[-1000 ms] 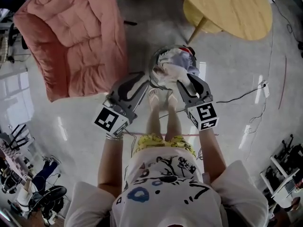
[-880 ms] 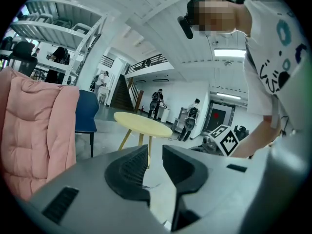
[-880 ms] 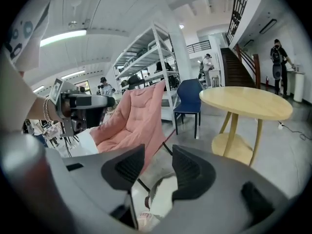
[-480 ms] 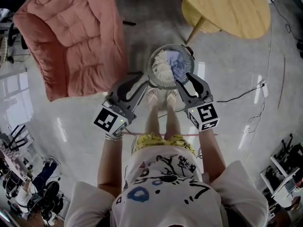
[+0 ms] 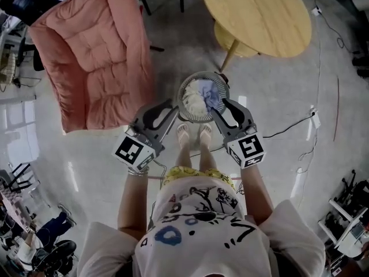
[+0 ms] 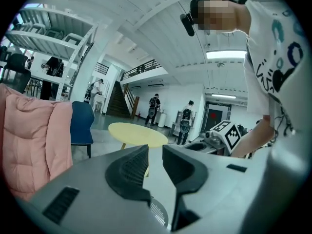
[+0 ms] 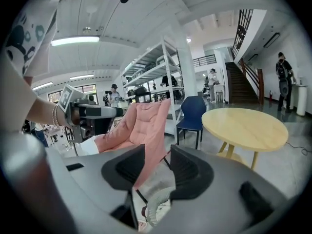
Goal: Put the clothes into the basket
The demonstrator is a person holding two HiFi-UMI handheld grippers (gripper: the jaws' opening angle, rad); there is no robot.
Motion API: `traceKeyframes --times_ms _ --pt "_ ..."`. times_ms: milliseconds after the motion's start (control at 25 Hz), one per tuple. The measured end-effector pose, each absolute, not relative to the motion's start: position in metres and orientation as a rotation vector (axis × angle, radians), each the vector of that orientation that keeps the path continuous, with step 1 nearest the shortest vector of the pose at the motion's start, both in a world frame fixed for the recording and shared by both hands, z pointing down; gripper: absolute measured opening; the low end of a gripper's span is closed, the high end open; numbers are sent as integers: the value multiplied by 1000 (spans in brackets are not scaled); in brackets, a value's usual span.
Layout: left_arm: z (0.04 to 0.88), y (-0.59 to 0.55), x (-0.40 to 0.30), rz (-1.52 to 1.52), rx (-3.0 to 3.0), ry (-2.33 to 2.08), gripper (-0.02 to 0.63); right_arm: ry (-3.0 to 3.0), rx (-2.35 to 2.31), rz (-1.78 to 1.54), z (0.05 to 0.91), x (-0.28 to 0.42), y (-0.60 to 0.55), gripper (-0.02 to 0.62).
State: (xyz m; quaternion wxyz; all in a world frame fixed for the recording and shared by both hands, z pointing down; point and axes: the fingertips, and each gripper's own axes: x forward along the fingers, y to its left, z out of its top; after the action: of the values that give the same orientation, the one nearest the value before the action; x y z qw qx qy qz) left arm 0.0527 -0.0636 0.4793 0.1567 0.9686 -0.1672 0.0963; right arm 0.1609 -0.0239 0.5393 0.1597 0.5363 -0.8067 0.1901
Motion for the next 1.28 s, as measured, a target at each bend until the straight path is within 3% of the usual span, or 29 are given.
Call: traceKeyframes --times_ms 560,1040,1280 --pt "393 -57 72 183 2912 -490 84 -2391 1557 354 440 176 -16 160" --pt "352 -52 74 138 2967 -549 63 -2478 1633 197 364 193 -4 51" --pt "341 -51 75 97 2986 -563 40 -2536 1579 123 344 190 3 34"
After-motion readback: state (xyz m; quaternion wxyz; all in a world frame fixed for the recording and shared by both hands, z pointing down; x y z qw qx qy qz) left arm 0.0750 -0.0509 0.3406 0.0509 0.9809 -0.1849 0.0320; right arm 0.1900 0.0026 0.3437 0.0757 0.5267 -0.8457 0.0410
